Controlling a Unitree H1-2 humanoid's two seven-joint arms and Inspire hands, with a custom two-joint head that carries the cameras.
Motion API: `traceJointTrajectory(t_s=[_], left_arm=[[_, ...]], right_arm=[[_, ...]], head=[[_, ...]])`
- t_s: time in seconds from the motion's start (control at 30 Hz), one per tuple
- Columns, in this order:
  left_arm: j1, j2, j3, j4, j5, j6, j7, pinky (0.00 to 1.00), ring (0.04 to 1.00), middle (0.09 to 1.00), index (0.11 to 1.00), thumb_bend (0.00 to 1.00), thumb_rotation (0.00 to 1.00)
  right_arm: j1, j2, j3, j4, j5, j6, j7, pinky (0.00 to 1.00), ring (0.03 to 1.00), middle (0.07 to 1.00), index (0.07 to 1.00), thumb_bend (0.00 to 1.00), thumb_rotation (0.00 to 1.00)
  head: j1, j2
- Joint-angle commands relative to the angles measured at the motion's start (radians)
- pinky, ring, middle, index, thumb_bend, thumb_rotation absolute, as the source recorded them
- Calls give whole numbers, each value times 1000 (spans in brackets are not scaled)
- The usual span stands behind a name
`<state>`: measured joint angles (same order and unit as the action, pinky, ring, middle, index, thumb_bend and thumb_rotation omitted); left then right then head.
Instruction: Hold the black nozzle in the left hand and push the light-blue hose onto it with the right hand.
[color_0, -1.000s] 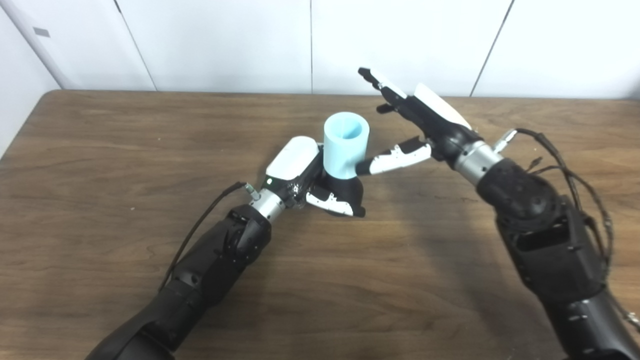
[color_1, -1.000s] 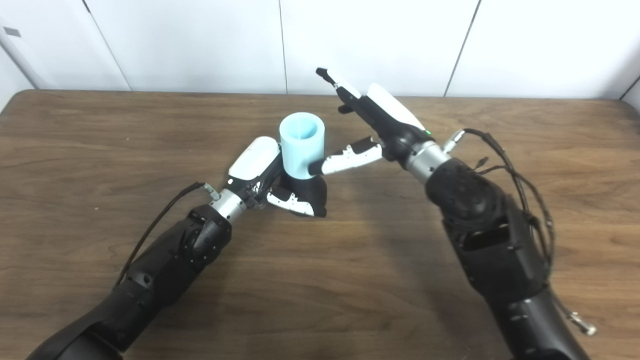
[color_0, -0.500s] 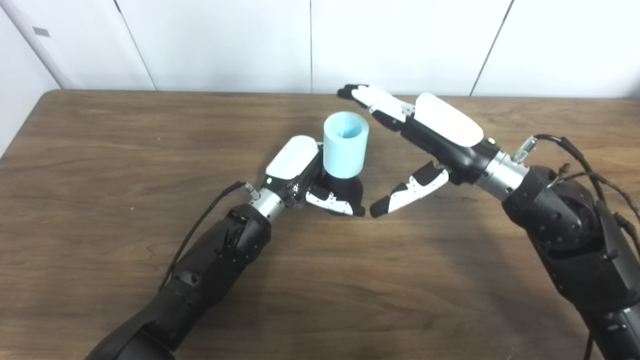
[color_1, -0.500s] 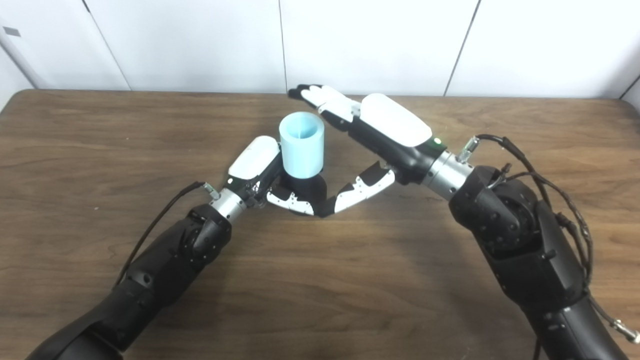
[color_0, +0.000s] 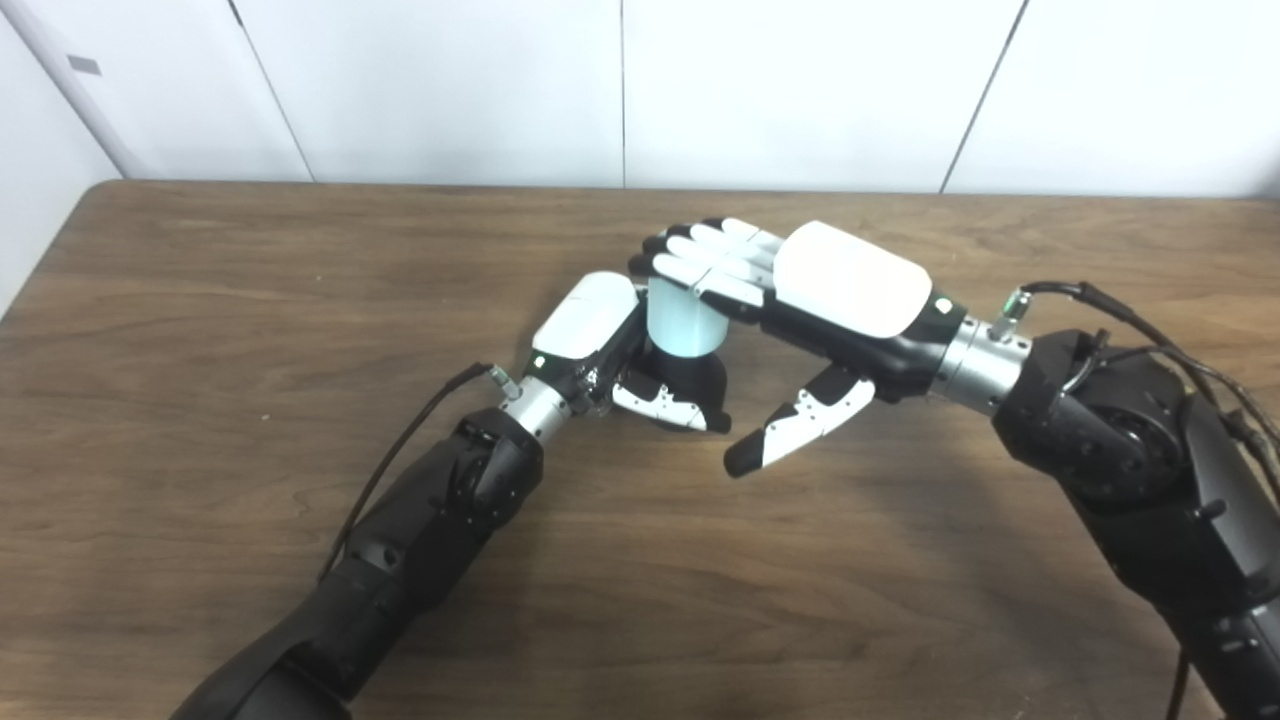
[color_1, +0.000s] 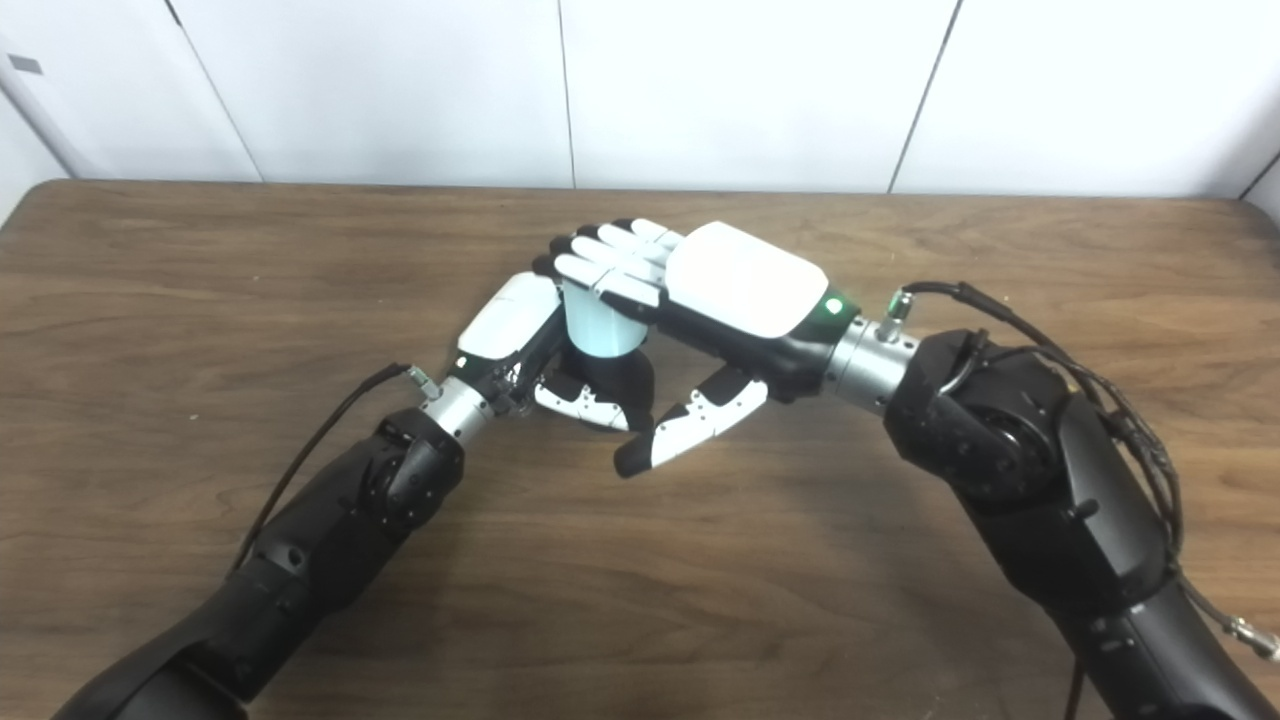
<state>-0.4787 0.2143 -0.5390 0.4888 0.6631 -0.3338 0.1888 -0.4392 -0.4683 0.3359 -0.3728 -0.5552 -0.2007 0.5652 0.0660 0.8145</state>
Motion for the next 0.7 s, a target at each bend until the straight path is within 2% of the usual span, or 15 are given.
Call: traceJointTrajectory(t_s=[0.0, 0.13, 0.3, 0.43, 0.67], left_arm=[[141, 0, -60, 141, 33, 39, -82, 284, 378, 481, 547, 497, 0], [141, -2, -62, 149, 35, 25, -71, 280, 377, 477, 548, 496, 0], [145, -3, -59, 146, 29, 26, -75, 287, 381, 481, 547, 497, 0], [145, 1, -59, 139, 29, 32, -83, 289, 381, 484, 545, 497, 0], [147, 1, -59, 136, 32, 27, -74, 290, 385, 482, 542, 498, 0]], right_arm=[[-49, -35, 3, -35, -12, -15, 39, 1000, 1000, 1000, 990, 764, 996], [-52, -46, 22, -43, -30, 25, 101, 1000, 1000, 1000, 988, 828, 981], [-47, -45, 33, -29, -46, 49, 126, 990, 1000, 999, 978, 863, 964], [-37, -36, 28, -14, -36, 67, 113, 947, 1000, 1000, 976, 866, 936], [-4, -15, 19, 5, -5, 58, 65, 882, 965, 980, 945, 796, 865]], head=[[0, 1], [2, 4], [3, 4], [3, 4], [1, 9]])
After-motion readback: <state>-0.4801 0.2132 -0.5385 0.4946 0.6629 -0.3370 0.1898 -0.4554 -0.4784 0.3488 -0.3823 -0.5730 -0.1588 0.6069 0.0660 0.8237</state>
